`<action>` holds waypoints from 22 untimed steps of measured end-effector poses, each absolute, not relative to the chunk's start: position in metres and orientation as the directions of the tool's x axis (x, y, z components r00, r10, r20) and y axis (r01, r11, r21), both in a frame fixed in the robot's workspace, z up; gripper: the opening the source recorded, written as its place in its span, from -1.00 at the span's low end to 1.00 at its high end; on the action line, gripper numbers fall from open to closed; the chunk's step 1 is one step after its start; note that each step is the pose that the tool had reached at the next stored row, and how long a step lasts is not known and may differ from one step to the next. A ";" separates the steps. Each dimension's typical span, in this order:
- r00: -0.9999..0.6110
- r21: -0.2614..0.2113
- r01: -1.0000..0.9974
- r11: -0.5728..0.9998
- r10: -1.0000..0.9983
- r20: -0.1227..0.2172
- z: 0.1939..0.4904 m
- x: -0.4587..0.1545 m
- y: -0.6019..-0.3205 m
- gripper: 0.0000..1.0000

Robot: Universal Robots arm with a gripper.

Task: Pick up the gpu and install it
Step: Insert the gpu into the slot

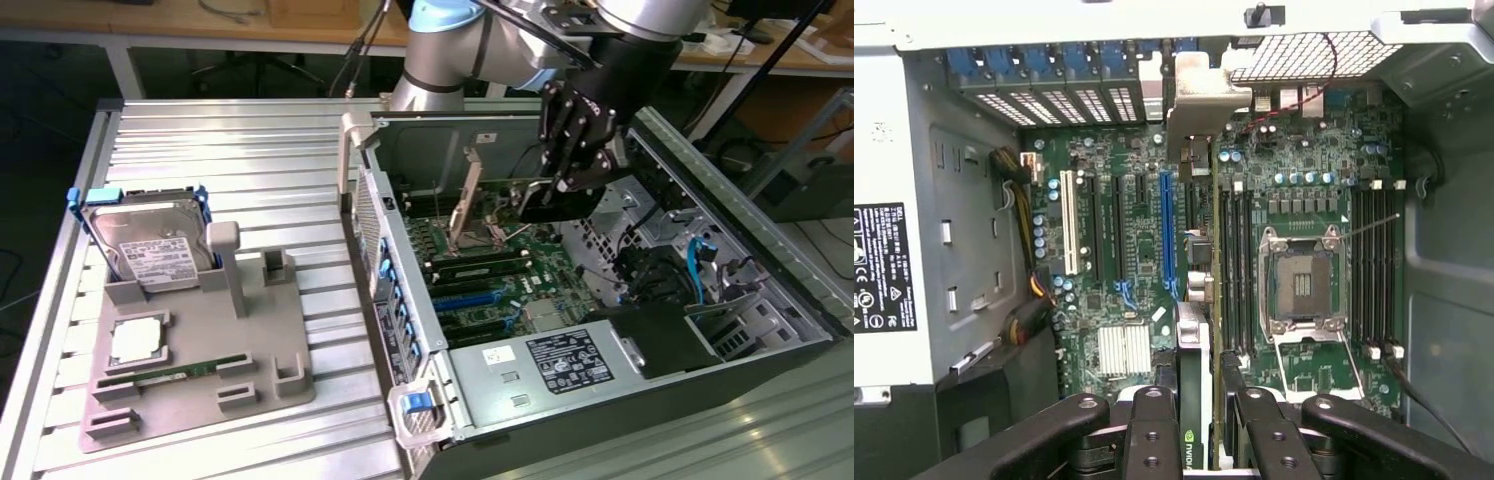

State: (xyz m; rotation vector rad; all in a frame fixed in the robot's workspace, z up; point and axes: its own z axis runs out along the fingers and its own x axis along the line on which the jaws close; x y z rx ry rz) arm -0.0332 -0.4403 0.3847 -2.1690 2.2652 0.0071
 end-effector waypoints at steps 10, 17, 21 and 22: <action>-0.043 0.000 -0.999 0.043 -0.999 -0.007 0.382 -0.035 -0.440 -0.47; -0.043 0.000 -0.999 0.043 -0.999 -0.007 0.381 -0.036 -0.440 -0.47; -0.043 0.000 -0.999 0.043 -0.999 -0.007 0.380 -0.037 -0.439 -0.47; -0.043 0.000 -0.999 0.043 -0.999 -0.007 0.380 -0.037 -0.439 -0.47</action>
